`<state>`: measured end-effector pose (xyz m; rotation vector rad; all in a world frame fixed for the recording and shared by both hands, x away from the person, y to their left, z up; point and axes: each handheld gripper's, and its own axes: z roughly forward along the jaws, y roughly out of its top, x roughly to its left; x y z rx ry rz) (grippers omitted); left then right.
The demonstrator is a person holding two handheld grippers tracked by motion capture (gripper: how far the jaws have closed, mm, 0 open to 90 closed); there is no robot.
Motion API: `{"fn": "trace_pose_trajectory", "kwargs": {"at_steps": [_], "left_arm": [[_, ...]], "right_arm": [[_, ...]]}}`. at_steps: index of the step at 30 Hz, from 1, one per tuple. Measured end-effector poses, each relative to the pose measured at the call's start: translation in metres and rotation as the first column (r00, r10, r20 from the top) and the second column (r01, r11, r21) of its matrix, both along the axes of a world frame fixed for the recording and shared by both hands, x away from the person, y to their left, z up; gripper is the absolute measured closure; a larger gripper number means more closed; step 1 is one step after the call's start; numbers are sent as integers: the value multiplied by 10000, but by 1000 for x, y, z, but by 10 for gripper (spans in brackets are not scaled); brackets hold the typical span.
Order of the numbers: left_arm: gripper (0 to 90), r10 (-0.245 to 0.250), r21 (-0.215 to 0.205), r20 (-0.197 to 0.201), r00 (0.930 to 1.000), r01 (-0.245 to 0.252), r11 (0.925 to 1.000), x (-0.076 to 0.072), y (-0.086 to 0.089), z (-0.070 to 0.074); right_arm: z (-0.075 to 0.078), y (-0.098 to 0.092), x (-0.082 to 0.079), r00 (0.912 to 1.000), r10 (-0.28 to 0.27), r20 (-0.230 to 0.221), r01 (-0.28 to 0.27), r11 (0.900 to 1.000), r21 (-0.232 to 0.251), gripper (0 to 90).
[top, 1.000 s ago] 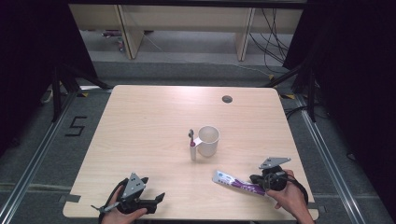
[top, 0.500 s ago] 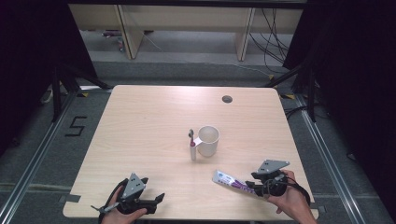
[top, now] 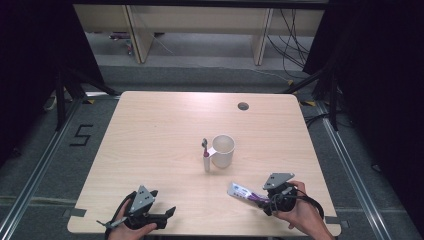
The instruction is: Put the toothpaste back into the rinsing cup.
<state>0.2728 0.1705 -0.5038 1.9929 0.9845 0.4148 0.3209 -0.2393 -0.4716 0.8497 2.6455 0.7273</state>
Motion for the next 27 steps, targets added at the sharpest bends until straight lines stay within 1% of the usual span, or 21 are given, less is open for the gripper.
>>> {"fn": "trace_pose_trajectory", "kwargs": {"at_steps": [1, 2, 3, 4, 5, 7, 8, 9, 12, 13, 14, 15, 16, 17, 19, 20, 21, 22, 23, 25, 27], "left_arm": [[178, 1, 0, 1, 10000, -1, 10000, 0, 0, 0], [178, -1, -2, 6, 10000, 1, 10000, 0, 0, 0], [178, 1, 38, 18, 10000, -1, 10000, 0, 0, 0], [178, 1, 64, -3, 10000, -1, 10000, -1, 0, 1], [178, 2, 55, -2, 10000, -2, 10000, 0, 0, 1], [178, -9, 0, 10, 10000, 9, 10000, 0, 0, 0], [178, -6, -3, 16, 10000, 6, 10000, 0, 0, 0], [178, 2, -6, 0, 10000, -2, 10000, 0, 0, 0], [178, 7, 51, -15, 10000, -7, 10000, -1, 0, 0], [178, 3, 55, -11, 10000, -3, 10000, -1, 0, 0], [178, 4, 54, -9, 10000, -4, 10000, -1, 0, 0], [178, 3, 54, -10, 10000, -3, 10000, -1, 0, 0], [178, 8, 50, -14, 10000, -8, 10000, -1, 0, 0], [178, 4, 48, -12, 10000, -4, 10000, -1, 0, 0], [178, 2, 54, -7, 10000, -2, 10000, -1, 0, 0], [178, 3, 47, -8, 10000, -3, 10000, -1, -1, 0], [178, 1, 50, 0, 10000, -1, 10000, -1, -1, 0], [178, -10, 66, 11, 10000, 10, 10000, -1, 0, 1], [178, -10, 66, 11, 10000, 10, 10000, -1, 0, 1], [178, 11, 56, 10, 10000, -11, 10000, -1, 0, 1], [178, 8, 54, 18, 10000, -8, 10000, -1, 0, 1]], "right_arm": [[-1, 2, 1, 10000, -51, 20, 51, 9998, -167, 391], [0, 1, 3, 9998, 167, -63, -169, 9994, -305, 398], [0, 1, 3, 9998, 167, -63, -169, 9994, -305, 398], [-1, 3, 4, 9991, 278, -322, -283, 9995, -170, 405], [-1, 4, 3, 9995, 158, -275, -166, 9995, -284, 412], [-1, 4, 3, 9995, 135, -296, -146, 9992, -373, 418], [-2, 4, 4, 9992, 296, -255, -307, 9987, -414, 424], [-3, 5, 5, 9992, 292, -263, -304, 9984, -475, 433], [-4, 6, 6, 9990, 282, -355, -300, 9981, -536, 442], [-5, 7, 7, 9986, 312, -437, -336, 9979, -547, 463], [-6, 7, 8, 9980, 451, -433, -477, 9970, -614, 470], [-6, 7, 8, 9980, 451, -433, -477, 9970, -614, 470], [-7, 9, 7, 9974, 412, -583, -443, 9976, -534, 478], [-8, 11, 7, 9972, 190, -718, -243, 9970, -738, 492], [-9, 11, 11, 9958, 701, -597, -750, 9936, -847, 532], [-9, 11, 11, 9958, 701, -597, -750, 9936, -847, 532], [-10, 13, 12, 9944, 701, -785, -766, 9936, -825, 554], [-10, 14, 12, 9956, 558, -759, -632, 9931, -989, 558], [-10, 14, 12, 9956, 558, -759, -632, 9931, -989, 558], [-10, 15, 14, 9934, 715, -895, -808, 9912, -1047, 568], [-10, 16, 15, 9929, 649, -996, -765, 9902, -1169, 582]]}}
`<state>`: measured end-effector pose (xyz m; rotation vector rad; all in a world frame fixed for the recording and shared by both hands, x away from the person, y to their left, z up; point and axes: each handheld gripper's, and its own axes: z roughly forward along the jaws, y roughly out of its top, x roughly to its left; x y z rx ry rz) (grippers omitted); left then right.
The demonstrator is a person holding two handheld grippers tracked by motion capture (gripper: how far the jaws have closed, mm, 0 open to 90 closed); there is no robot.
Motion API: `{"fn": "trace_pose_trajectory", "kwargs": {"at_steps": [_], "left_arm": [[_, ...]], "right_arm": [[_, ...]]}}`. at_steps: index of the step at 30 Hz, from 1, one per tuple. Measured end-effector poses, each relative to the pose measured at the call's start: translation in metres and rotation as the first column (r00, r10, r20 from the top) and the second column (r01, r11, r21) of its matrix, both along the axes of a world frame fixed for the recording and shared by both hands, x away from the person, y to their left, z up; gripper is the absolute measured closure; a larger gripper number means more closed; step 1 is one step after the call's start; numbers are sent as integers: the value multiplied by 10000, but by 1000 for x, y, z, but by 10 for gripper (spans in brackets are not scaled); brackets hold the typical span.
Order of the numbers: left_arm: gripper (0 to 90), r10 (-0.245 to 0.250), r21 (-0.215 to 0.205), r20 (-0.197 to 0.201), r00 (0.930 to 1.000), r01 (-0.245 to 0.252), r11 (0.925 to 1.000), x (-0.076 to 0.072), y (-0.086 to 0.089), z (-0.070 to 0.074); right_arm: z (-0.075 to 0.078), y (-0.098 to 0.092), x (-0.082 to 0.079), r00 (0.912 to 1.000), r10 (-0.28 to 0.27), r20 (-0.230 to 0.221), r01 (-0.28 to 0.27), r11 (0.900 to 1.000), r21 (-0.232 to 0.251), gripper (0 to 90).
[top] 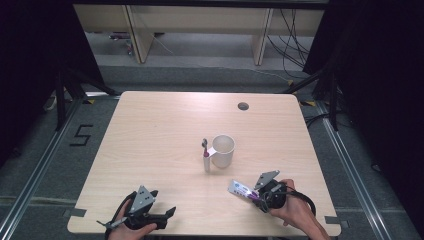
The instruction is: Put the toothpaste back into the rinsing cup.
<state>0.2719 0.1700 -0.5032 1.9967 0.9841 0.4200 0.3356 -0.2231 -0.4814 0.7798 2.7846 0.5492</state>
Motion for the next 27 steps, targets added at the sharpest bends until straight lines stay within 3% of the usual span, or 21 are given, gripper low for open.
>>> {"fn": "trace_pose_trajectory", "kwargs": {"at_steps": [10, 13, 19, 20, 25, 27], "left_arm": [[178, 5, 9, -20, 10000, -5, 10000, -1, 0, 0], [178, -131, 223, -49, 9999, 132, 9997, -1, 2, 0], [179, -90, 166, -52, 9999, 91, 9998, -1, 2, 0], [178, 56, -26, -48, 10000, -56, 10000, -1, 0, -1], [178, -123, 216, -61, 9999, 125, 9997, -1, 2, 0], [178, -8, 23, -68, 10000, 8, 10000, -1, 1, -1]], "right_arm": [[1, 3, 4, 9997, -187, -183, 181, 9994, -296, 606], [2, 3, 5, 9993, -251, -277, 241, 9991, -351, 610], [2, 4, 8, 9988, -251, -430, 234, 9989, -404, 617], [3, 5, 7, 9977, -439, -521, 416, 9982, -442, 620], [5, 6, 9, 9969, -520, -599, 487, 9973, -555, 634], [8, 5, 9, 9960, -662, -601, 628, 9965, -556, 725]]}}
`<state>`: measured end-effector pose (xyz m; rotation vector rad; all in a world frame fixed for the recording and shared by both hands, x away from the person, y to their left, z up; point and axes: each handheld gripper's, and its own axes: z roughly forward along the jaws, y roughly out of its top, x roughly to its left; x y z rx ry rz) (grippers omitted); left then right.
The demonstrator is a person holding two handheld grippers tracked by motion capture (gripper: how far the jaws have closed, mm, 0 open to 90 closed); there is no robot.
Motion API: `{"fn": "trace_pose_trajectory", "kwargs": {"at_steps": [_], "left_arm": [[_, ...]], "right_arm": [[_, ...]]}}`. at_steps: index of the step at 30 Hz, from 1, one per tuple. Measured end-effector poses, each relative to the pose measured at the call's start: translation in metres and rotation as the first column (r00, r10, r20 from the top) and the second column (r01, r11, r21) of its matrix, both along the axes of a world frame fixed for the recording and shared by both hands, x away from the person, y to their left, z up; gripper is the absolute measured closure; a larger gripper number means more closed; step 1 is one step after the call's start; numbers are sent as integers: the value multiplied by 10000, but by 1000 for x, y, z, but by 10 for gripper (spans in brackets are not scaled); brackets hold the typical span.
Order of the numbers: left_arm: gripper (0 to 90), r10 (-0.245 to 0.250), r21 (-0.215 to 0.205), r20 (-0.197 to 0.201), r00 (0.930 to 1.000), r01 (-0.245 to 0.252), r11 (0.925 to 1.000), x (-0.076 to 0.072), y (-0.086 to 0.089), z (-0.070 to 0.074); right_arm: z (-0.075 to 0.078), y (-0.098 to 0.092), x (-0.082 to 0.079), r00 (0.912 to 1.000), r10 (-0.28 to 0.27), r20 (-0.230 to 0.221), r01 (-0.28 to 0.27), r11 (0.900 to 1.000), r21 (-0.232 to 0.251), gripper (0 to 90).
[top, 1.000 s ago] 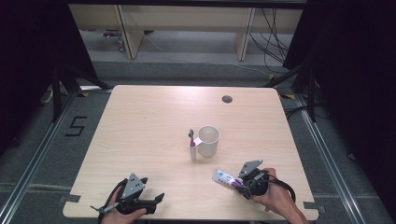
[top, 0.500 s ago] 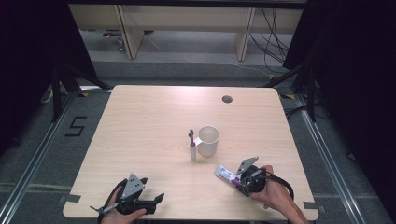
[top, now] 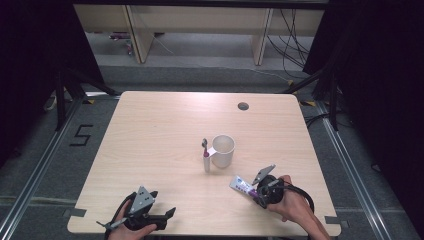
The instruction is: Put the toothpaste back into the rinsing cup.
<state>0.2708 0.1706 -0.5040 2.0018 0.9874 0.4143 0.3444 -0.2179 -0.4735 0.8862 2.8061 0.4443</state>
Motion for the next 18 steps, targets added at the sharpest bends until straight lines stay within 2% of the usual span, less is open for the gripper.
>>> {"fn": "trace_pose_trajectory", "kwargs": {"at_steps": [1, 2, 3, 4, 5, 7, 9, 18], "left_arm": [[178, -9, -69, -2, 10000, 9, 10000, 0, 0, -1], [178, -5, -91, 7, 10000, 6, 10000, 0, 0, -1], [179, -27, -46, -6, 10000, 27, 10000, 0, 0, -1], [178, -134, 122, -33, 9999, 135, 9998, 0, 1, 0], [179, -132, 118, -26, 9999, 133, 9998, 0, 1, 0], [178, -44, 150, 1, 10000, 44, 9999, 0, 0, -1], [179, -68, 189, -43, 10000, 69, 9998, 0, 0, -1], [179, -89, 79, -12, 10000, 89, 9999, 0, 0, -1]], "right_arm": [[3, -2, 1, 10000, -60, 45, 60, 10000, 26, 732], [3, -3, 4, 9999, 170, 33, -170, 9999, 6, 733], [2, -3, 4, 9997, -141, -195, 140, 9999, -60, 732], [2, -4, 4, 9999, -106, -137, 105, 9999, -86, 734], [2, -3, 4, 9996, -190, -228, 187, 9997, -135, 733], [0, -3, 6, 9997, 254, -68, -255, 9996, -136, 736], [-2, -4, 8, 9994, 93, -324, -99, 9998, -198, 737], [-3, -3, 12, 9988, 102, -478, -113, 9996, -243, 755]]}}
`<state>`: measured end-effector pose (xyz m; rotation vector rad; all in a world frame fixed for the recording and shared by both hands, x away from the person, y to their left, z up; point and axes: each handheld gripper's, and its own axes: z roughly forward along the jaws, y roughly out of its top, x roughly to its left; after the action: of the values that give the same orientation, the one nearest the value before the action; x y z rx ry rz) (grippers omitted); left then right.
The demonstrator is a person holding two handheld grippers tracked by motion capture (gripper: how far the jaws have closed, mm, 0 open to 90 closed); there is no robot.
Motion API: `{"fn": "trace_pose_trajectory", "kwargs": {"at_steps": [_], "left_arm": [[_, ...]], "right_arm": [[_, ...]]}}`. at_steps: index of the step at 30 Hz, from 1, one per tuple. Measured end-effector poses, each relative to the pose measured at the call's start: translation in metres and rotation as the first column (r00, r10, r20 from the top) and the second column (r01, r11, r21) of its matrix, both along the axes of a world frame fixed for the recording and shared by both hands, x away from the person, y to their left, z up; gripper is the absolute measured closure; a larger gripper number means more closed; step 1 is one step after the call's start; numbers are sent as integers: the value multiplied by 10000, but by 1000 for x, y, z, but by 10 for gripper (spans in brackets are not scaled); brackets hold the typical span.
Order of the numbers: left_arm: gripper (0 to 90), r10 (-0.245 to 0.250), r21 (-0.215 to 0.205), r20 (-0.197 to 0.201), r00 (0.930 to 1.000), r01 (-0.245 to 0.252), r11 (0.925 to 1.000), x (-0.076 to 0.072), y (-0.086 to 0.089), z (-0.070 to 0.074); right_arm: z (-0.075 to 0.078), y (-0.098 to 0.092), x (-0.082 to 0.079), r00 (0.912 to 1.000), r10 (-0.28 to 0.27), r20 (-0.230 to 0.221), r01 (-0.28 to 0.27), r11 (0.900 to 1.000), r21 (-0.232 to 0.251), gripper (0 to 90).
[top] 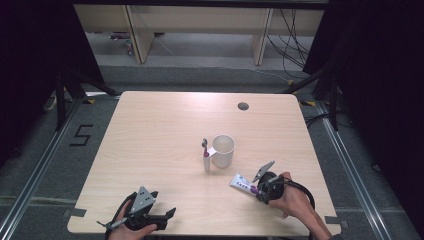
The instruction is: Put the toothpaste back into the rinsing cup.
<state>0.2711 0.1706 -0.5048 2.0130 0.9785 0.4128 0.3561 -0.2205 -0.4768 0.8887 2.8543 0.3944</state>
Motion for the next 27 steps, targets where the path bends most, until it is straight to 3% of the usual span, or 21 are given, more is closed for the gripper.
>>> {"fn": "trace_pose_trajectory", "kwargs": {"at_steps": [7, 13, 14, 16, 20, 22, 23, 27], "left_arm": [[182, -48, 11, -6, 10000, 48, 10000, 0, 1, 0], [183, -30, -10, 0, 10000, 30, 10000, 0, 1, 1], [183, 76, -201, 26, 10000, -76, 9998, 0, -1, 0], [183, 18, -103, 12, 10000, -18, 9999, 0, 0, 0], [183, 70, -175, 31, 10000, -69, 9998, 0, 0, 0], [183, 78, -179, 31, 10000, -78, 9998, 0, 0, 0], [183, 80, -181, 30, 10000, -79, 9998, 0, 0, 0], [183, 7, -29, 17, 10000, -7, 10000, 0, 0, 0]], "right_arm": [[1, 2, 2, 9997, 220, -139, -223, 9995, -220, 768], [2, 0, 4, 9988, 406, -282, -406, 9992, -12, 773], [3, -2, 4, 9990, 385, -208, -383, 9992, 93, 774], [3, -3, 3, 9993, 342, -123, -340, 9993, 165, 775], [13, -11, 5, 9995, 173, 247, -197, 9948, 1004, 775], [16, -13, 4, 9994, 29, 346, -68, 9934, 1149, 775], [22, -17, 5, 9990, -177, 421, 107, 9868, 1615, 775], [31, -23, 6, 9966, -487, 667, 332, 9756, 2171, 775]]}}
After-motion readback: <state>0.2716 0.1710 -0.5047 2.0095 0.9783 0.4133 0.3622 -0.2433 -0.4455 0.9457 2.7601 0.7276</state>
